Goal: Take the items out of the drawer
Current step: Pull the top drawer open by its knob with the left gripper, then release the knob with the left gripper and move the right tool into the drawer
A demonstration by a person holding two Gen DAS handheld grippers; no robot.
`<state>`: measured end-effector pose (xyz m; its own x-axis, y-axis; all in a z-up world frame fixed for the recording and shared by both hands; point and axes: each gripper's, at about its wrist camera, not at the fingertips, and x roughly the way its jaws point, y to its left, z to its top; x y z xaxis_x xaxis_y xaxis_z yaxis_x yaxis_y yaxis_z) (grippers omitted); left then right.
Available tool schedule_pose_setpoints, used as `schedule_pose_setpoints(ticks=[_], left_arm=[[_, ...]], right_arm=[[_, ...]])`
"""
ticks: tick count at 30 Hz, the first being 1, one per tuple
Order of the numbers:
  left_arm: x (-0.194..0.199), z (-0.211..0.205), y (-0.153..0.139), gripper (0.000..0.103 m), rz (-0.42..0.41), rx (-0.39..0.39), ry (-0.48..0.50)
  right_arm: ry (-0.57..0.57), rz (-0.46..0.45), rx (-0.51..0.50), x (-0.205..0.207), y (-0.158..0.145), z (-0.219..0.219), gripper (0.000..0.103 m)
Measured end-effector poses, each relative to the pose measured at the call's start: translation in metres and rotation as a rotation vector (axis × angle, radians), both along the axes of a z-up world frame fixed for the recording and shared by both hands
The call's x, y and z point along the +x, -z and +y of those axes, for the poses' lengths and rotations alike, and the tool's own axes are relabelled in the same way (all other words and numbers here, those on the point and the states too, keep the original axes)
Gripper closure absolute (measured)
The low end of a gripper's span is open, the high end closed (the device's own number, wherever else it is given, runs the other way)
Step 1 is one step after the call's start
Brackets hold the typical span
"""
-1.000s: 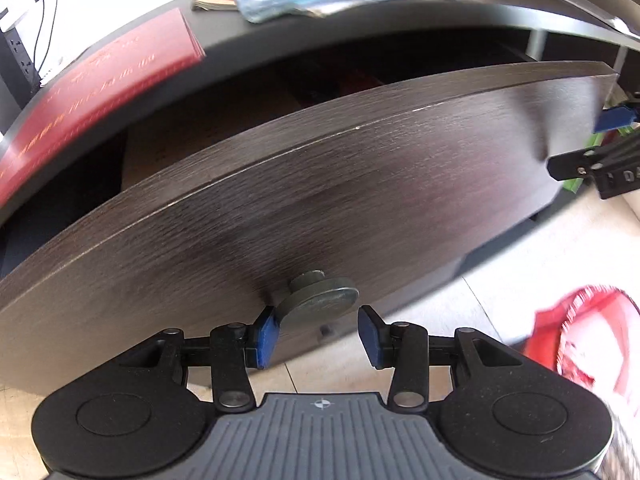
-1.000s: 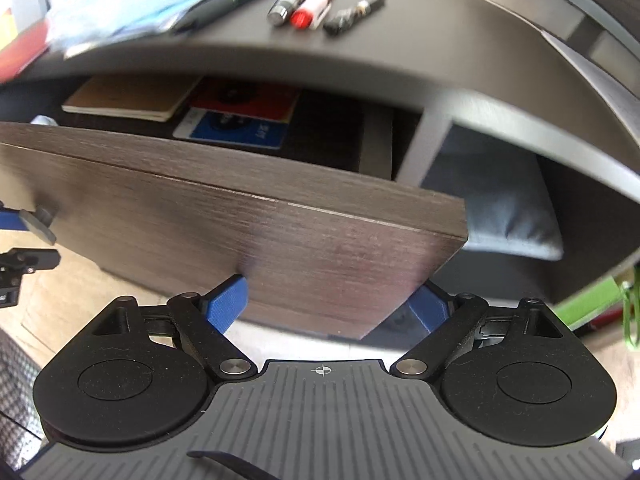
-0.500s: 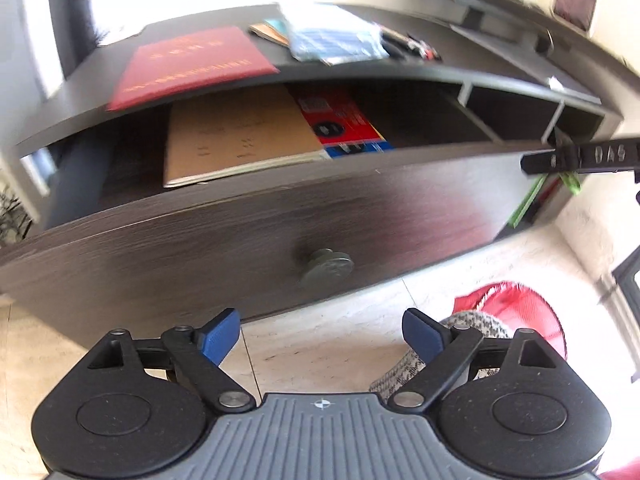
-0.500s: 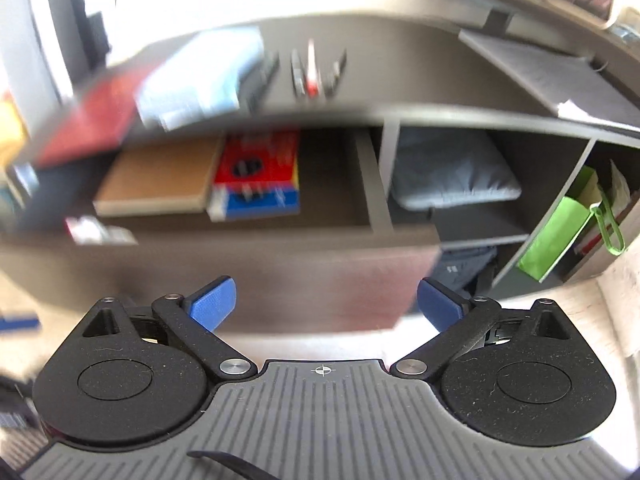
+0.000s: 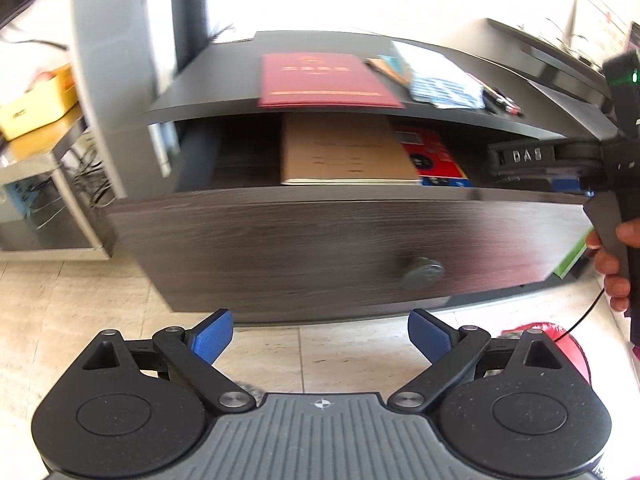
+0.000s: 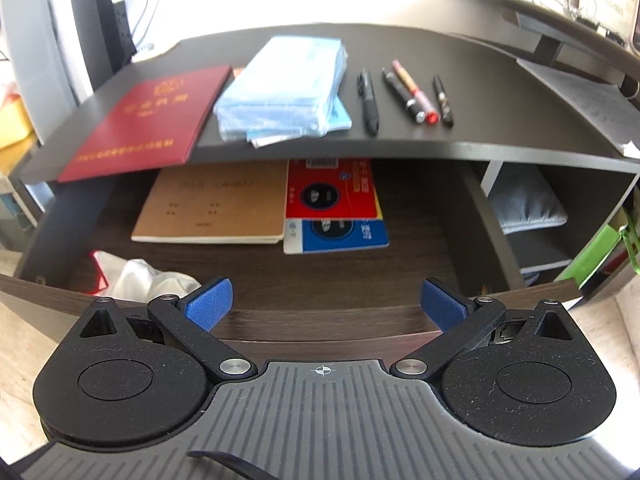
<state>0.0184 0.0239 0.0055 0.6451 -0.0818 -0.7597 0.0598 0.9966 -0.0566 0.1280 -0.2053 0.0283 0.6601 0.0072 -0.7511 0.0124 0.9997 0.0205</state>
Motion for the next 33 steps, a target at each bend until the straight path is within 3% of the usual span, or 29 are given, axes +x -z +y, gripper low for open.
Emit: schedule_pose_setpoints(ticks=[12,27,30,33], left_arm=[[-0.007,-0.001,0.009,0.008,0.022,-0.024,-0.003],[-0.016,-0.006,-0.007,0.008,-0.006,-0.010,-0.009],[-0.017,-0.004,-0.008,0.008,-0.011,-0.014,-0.012],[-0.016,-0.004,-0.007,0.008,-0.006,-0.018,-0.012]], right_arm=[[0.005,-0.023,-0.030,-0.004,0.010,0.015,0.000],[-0.028,0.106,-0.027,0.000,0.007,0.013,0.000],[-0.085,0.150,-0.018,-0.008,0.005,0.013,0.000],[-0.113,0.131,-0.053,-0.025,0.008,0.017,0.003]])
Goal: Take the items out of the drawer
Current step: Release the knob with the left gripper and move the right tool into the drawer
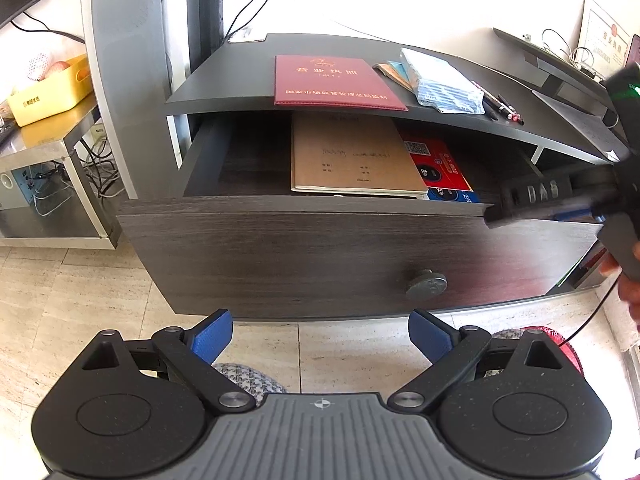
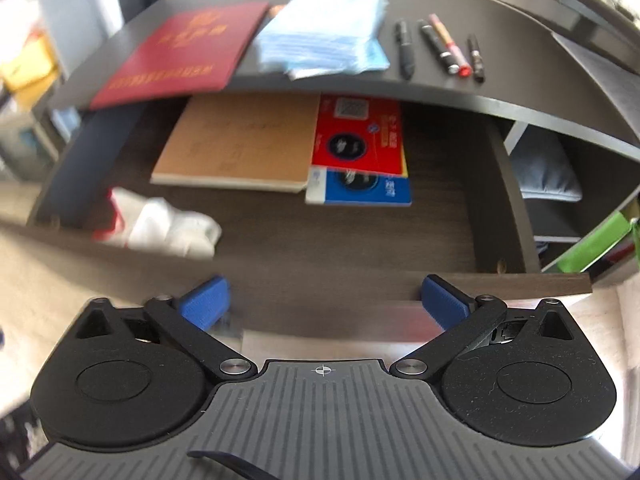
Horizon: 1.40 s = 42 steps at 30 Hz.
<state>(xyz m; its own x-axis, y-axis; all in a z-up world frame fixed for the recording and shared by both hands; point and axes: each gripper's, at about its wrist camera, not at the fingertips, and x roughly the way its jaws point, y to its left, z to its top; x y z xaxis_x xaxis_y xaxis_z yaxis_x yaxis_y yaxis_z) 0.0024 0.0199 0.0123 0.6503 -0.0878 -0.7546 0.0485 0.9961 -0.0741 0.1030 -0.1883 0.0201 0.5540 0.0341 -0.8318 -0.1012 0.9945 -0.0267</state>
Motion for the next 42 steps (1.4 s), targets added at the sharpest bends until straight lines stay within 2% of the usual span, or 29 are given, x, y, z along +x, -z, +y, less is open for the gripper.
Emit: schedule_pose_setpoints(ticks=[1,4,8,12,15,20,30,42], left_arm=[[0.001,0.000,0.001,0.008,0.002,0.001,0.002],[0.002,-0.002,0.003,0.008,0.008,0.006,0.010],[0.003,-0.001,0.003,0.008,0.006,0.011,0.009],[0.002,0.004,0.004,0.008,0.008,0.014,-0.012],[0.003,0.010,0.005,0.008,0.016,0.015,-0.030],[0.008,0.013,0.009,0.008,0.034,0.015,-0.040],[0.008,0.011,0.010,0.008,0.039,0.025,-0.031],[-0.004,0.004,-0.001,0.008,0.001,0.039,-0.026]], right_arm=[[-0.006,-0.022,0.004,-0.006,0.001,0.000,0.004],[-0.012,-0.112,0.117,-0.016,-0.005,-0.005,0.006],[0.048,-0.186,0.097,-0.005,-0.014,-0.001,0.003],[0.089,-0.127,0.035,0.024,-0.002,0.006,0.004],[0.101,-0.077,0.032,0.036,0.008,0.007,0.004],[0.083,-0.046,0.021,0.037,0.020,0.010,0.004],[0.072,-0.055,0.020,0.033,0.026,0.008,0.002],[0.059,0.015,0.024,0.032,0.026,0.006,0.002]])
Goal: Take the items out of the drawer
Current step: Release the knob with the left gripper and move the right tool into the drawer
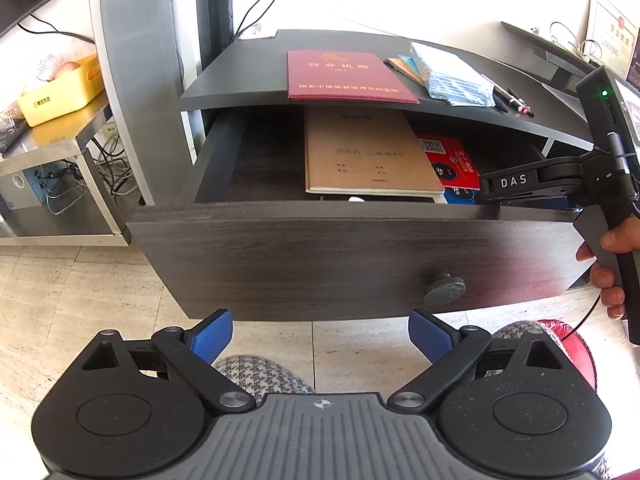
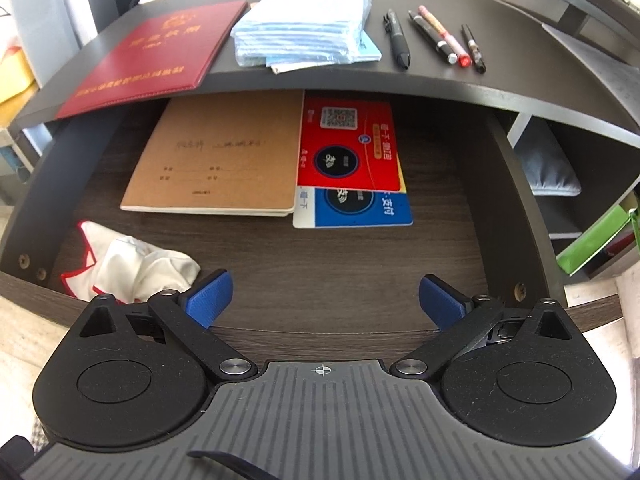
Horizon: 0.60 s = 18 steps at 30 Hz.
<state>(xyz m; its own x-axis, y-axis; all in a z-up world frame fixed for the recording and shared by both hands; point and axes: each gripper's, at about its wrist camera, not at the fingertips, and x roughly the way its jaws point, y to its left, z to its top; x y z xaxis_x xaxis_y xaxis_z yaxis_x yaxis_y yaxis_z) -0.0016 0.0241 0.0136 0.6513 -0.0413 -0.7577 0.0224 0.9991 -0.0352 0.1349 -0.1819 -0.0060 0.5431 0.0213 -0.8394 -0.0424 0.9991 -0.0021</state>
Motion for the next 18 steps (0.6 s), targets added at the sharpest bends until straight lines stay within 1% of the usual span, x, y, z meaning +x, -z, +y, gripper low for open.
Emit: schedule_pose_setpoints(ticks=[5,10,18], left_arm=[[-0.007,0.003,-0.006,0.008,-0.028,-0.005,-0.008],[-0.010,0.002,-0.012,0.008,-0.056,-0.017,-0.008],[-0.007,0.006,-0.014,0.008,-0.065,-0.038,-0.016]], right_arm=[[-0.004,0.023,0.004,-0.006,0.002,-0.001,0.002],[-0.024,0.059,0.034,-0.010,0.004,-0.008,0.002],[-0.036,0.097,0.051,-0.015,0.007,-0.013,0.002]])
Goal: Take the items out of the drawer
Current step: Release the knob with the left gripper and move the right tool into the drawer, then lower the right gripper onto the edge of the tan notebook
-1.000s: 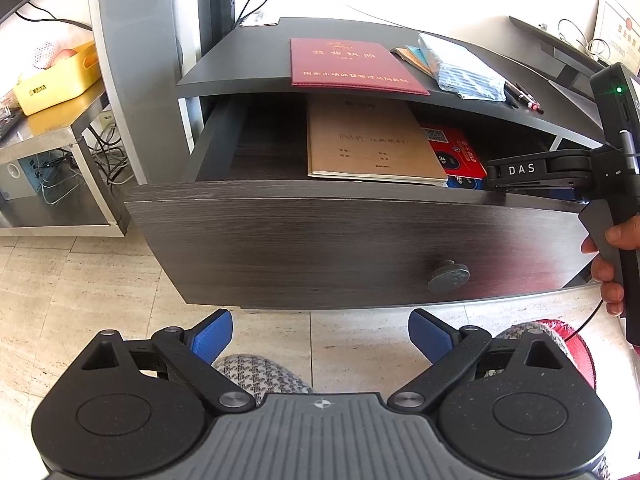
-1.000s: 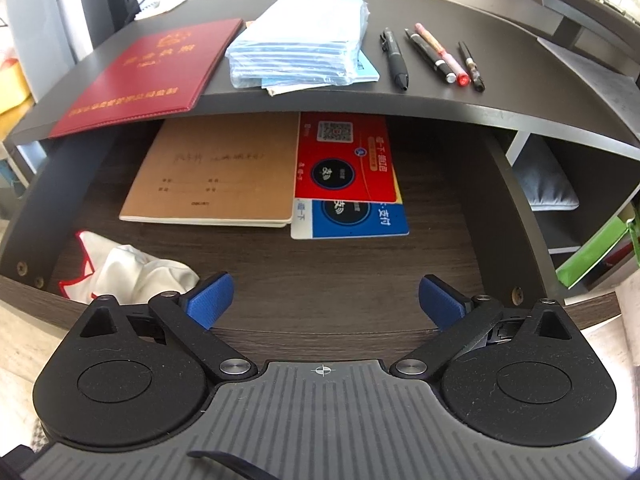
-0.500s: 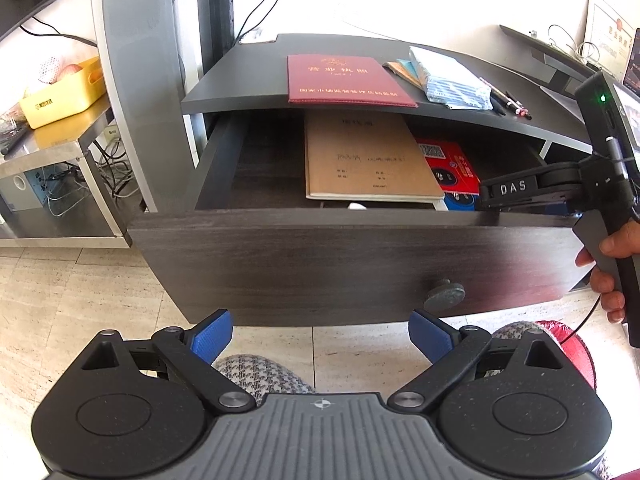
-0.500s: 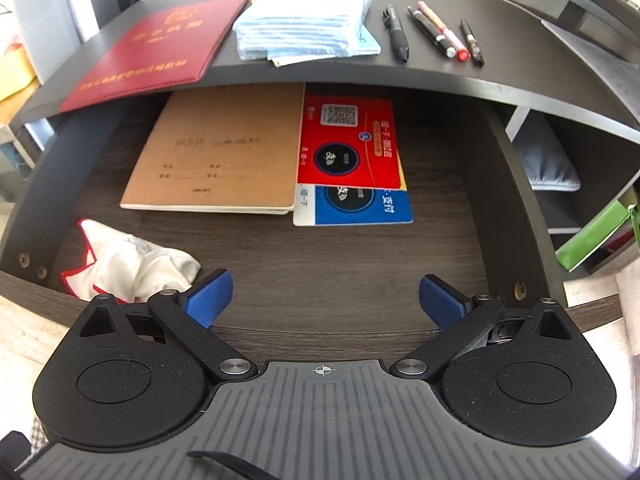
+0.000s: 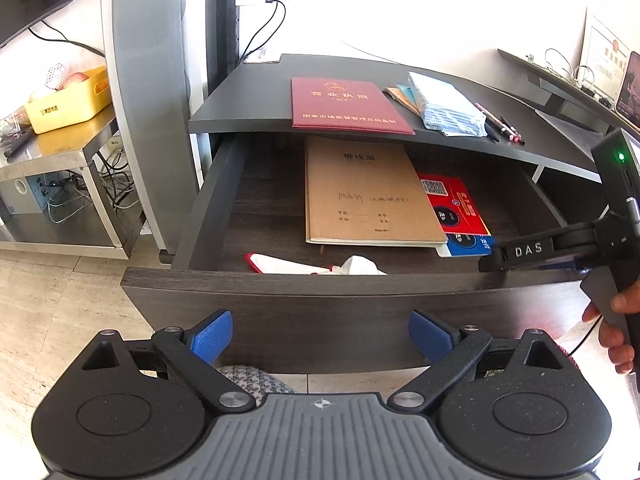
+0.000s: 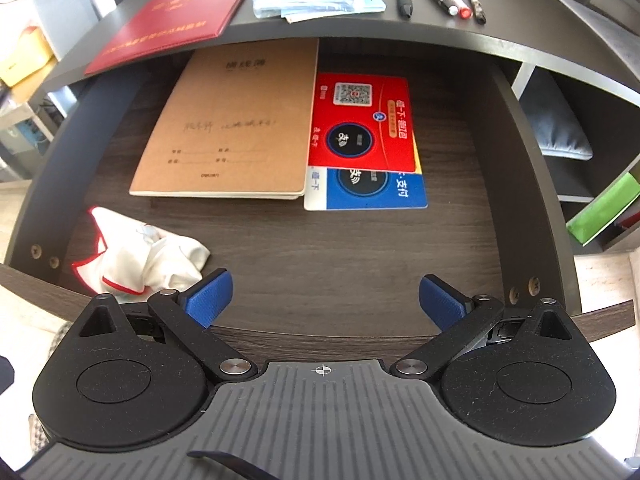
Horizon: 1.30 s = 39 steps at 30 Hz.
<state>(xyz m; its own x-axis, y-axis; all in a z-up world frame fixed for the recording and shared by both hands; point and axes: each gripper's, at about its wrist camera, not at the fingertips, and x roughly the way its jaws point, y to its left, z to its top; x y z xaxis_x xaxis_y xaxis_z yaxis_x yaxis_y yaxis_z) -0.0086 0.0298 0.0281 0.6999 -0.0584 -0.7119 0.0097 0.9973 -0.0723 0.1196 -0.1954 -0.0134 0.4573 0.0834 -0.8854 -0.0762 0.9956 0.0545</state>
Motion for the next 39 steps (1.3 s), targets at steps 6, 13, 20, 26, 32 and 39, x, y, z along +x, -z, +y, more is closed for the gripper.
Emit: schedule_pose_setpoints(ticks=[6,13,20,26,32,39], left_arm=[[0.012,0.012,-0.009,0.008,-0.014,-0.023,-0.024],[0.041,0.027,-0.019,0.008,-0.037,-0.002,-0.078],[0.058,0.029,-0.010,0.008,-0.011,-0.004,-0.091],[0.060,0.032,0.001,0.008,0.015,0.002,-0.086],[0.062,0.033,0.005,0.008,0.029,-0.007,-0.076],[0.063,0.033,0.009,0.008,0.044,-0.016,-0.068]], right_arm=[[0.004,0.012,0.012,0.006,0.005,-0.004,0.000],[0.037,-0.116,0.082,0.005,-0.009,-0.009,0.000],[0.183,-0.115,0.342,0.039,-0.003,-0.028,0.016],[0.330,0.049,0.453,0.073,0.036,-0.031,0.050],[0.357,0.086,0.458,0.088,0.052,-0.019,0.059],[0.427,0.160,0.481,0.106,0.064,-0.018,0.058]])
